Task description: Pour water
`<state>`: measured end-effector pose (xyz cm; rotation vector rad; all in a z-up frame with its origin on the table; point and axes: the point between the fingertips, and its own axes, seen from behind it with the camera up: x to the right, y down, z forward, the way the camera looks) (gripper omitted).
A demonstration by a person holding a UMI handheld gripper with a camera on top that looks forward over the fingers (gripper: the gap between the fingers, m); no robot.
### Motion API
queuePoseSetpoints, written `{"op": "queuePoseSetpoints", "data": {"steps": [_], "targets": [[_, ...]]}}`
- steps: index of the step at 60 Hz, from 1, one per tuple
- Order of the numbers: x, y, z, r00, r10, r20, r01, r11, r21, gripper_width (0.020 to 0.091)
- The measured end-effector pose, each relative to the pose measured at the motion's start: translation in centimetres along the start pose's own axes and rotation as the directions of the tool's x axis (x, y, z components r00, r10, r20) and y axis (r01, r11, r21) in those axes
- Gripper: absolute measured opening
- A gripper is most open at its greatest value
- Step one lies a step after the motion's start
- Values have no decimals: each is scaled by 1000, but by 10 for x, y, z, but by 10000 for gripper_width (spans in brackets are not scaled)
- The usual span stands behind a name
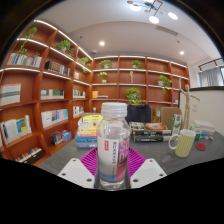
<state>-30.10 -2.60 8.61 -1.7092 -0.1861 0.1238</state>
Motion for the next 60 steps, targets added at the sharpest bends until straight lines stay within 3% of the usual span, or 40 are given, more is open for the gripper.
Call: {"op": "queuePoseSetpoints", "data": {"steps": [2, 19, 30, 36, 44, 60], "targets": [[-2, -1, -2, 1000, 23, 13, -23, 1000, 0, 362], [15, -1, 3, 997, 69, -16, -70, 997, -24, 361], [63, -25, 18, 929, 368, -41, -368, 930, 14, 362], [89, -45, 35, 796, 606, 10, -605, 794, 60, 362], [129, -67, 56, 495, 863, 99, -867, 484, 115, 363], [193, -81, 91, 37, 984, 172, -988, 10, 155, 363]]}}
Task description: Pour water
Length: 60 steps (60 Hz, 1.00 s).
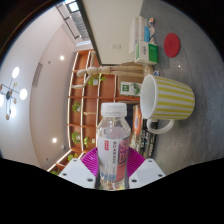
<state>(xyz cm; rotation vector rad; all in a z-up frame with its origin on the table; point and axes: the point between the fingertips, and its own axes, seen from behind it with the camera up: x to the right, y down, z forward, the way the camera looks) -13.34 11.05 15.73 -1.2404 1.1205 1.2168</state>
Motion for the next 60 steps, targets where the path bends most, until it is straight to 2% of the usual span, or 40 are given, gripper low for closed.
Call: {"op": "queuePoseSetpoints", "data": {"steps": [11, 18, 25, 37, 44, 51, 55, 60], "targets": [[-20, -29, 13, 926, 365, 100, -371, 927, 52, 362], [-27, -45, 12, 835, 527, 155, -542, 837, 72, 360], [-29, -47, 10, 809, 566, 159, -581, 811, 70, 362], [-21, -38, 11, 844, 525, 111, -533, 844, 57, 362], [-35, -27, 13, 922, 374, 101, -380, 924, 43, 362], [-55, -24, 10, 998, -54, 40, 53, 998, 27, 364], [-63, -39, 6, 938, -345, -23, 346, 938, 35, 363], [-64, -72, -4, 742, -657, -135, 665, 746, 30, 363]]}}
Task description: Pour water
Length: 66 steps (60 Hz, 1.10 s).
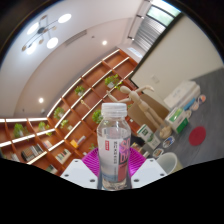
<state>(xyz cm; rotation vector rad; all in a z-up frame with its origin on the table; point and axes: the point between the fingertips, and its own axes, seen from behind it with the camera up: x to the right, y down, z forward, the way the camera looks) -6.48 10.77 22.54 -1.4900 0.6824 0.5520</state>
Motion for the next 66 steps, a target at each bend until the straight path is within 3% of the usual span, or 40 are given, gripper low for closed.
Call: {"op": "queuePoseSetpoints", "data": {"steps": [6, 10, 19, 26, 51, 57, 66], "targets": [[37, -31, -7, 914, -372, -163, 374, 927, -19, 362], [67, -53, -9, 830, -504, -241, 519, 855, -2, 361], [140, -97, -22, 677, -603, -422, 657, 753, -21, 369], [182, -117, -23, 610, -613, -502, 670, 737, -87, 368], [278, -85, 19, 585, -649, -486, 659, 730, -181, 369], [277, -85, 20, 615, -622, -484, 655, 745, -126, 386], [276, -86, 21, 628, -611, -482, 654, 750, -97, 471]]}}
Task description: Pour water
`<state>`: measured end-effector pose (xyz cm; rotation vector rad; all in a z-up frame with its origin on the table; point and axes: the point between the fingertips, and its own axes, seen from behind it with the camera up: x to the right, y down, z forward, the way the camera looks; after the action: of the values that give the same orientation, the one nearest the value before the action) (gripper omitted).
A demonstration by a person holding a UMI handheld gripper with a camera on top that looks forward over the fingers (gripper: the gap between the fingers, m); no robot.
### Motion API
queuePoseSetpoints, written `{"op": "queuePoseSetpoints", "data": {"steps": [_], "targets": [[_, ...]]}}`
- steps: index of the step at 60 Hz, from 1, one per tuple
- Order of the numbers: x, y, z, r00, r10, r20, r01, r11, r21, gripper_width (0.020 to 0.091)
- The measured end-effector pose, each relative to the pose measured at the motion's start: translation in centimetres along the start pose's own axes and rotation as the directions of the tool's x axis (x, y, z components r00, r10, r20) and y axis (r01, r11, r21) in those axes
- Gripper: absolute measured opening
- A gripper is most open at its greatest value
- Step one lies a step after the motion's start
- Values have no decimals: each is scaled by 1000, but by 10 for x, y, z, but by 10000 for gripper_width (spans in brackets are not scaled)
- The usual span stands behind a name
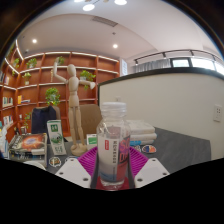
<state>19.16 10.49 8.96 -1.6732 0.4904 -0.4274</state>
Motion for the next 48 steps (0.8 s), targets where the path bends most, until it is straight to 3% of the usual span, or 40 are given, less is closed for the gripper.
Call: {"op": "queuePoseSetpoints", "data": {"steps": [5, 10, 14, 21, 34, 48], "targets": [[-1, 6, 0, 1000, -2, -8, 2, 1000, -26, 538], [1, 16, -5, 1000, -11, -14, 10, 997, -72, 773], [0, 18, -13, 1000, -15, -12, 14, 997, -81, 875], [-2, 21, -38, 1000, -13, 4, 13, 995, -94, 879], [-16, 6, -127, 991, -13, 131, 24, 997, -78, 882], [-8, -17, -219, 973, -104, 205, 126, 988, -95, 880]]}}
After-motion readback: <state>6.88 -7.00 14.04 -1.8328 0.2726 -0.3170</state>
